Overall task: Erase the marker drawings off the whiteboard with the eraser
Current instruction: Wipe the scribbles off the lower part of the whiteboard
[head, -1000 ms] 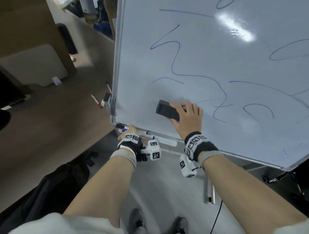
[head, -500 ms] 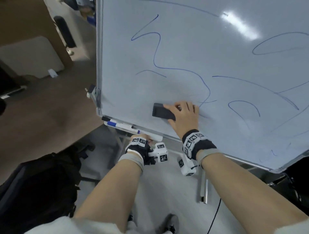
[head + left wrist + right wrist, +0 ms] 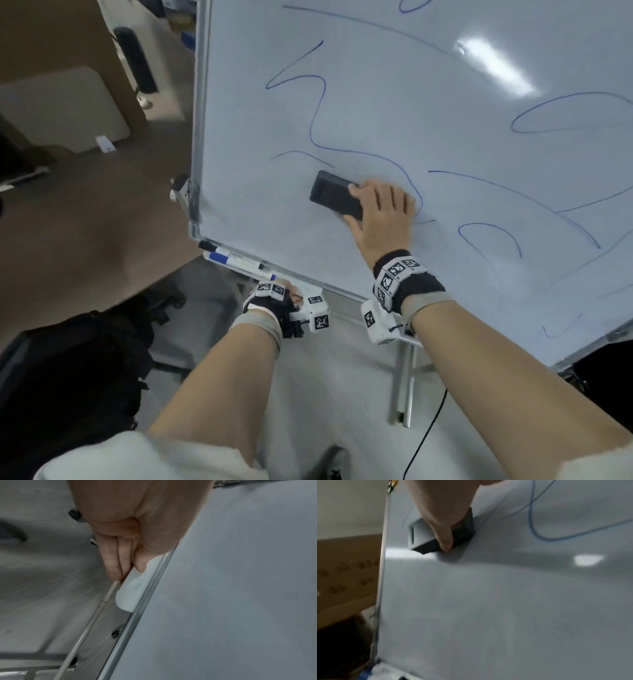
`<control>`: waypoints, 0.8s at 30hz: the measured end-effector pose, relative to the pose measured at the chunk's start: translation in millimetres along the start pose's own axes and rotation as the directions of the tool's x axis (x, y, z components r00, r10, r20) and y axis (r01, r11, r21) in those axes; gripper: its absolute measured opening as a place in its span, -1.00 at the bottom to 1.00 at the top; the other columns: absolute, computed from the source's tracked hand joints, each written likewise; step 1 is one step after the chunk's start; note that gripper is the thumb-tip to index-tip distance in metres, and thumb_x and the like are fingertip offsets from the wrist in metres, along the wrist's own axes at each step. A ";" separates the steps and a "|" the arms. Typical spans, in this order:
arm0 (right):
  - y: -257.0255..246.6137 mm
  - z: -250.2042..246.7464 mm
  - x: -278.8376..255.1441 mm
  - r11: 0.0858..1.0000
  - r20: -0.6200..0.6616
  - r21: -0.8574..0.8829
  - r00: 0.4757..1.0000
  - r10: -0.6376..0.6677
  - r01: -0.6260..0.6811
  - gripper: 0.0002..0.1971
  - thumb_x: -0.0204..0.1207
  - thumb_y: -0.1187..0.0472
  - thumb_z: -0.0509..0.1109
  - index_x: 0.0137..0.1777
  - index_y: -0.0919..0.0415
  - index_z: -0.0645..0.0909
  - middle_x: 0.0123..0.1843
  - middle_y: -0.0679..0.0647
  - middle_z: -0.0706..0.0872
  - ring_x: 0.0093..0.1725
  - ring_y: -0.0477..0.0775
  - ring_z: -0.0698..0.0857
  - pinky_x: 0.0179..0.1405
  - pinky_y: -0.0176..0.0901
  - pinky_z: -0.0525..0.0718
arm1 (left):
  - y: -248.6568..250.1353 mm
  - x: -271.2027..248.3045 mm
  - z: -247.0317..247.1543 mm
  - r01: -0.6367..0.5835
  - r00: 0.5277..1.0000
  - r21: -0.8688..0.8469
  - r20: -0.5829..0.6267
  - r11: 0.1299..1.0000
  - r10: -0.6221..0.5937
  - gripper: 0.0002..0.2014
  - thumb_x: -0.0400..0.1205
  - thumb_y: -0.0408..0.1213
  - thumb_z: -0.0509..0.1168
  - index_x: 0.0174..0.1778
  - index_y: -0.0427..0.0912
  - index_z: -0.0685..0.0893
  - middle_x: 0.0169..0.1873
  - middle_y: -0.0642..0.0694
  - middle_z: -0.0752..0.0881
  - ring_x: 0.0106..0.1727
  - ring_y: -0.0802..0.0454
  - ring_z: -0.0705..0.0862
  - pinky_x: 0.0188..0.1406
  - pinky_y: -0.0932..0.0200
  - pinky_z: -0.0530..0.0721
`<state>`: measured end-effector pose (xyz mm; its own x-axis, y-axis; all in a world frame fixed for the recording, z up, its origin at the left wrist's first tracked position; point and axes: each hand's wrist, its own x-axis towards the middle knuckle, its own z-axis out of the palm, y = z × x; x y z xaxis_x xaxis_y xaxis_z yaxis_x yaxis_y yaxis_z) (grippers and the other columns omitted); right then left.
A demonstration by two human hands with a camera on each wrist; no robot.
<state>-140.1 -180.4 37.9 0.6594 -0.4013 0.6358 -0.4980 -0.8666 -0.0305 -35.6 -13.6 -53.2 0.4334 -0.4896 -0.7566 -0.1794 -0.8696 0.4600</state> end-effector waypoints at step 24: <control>63.9 -18.9 -78.8 0.994 0.137 0.010 0.985 0.104 -0.106 -0.50 0.22 0.08 0.64 0.15 0.08 0.58 0.15 0.10 0.63 0.12 0.24 0.51 0.16 0.12 0.37 | 45.1 -23.3 30.1 -0.004 0.979 0.649 -0.153 0.761 0.135 -0.65 0.69 -0.06 0.31 0.29 -0.19 0.70 0.31 -0.17 0.71 0.39 -0.17 0.64 0.38 0.00 0.61</control>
<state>-234.5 -198.6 0.4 0.6752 -0.5259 0.5173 -0.5593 -0.8222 -0.1059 -80.4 -43.3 -28.9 0.5352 -0.5872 -0.6073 -0.7113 -0.7011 0.0510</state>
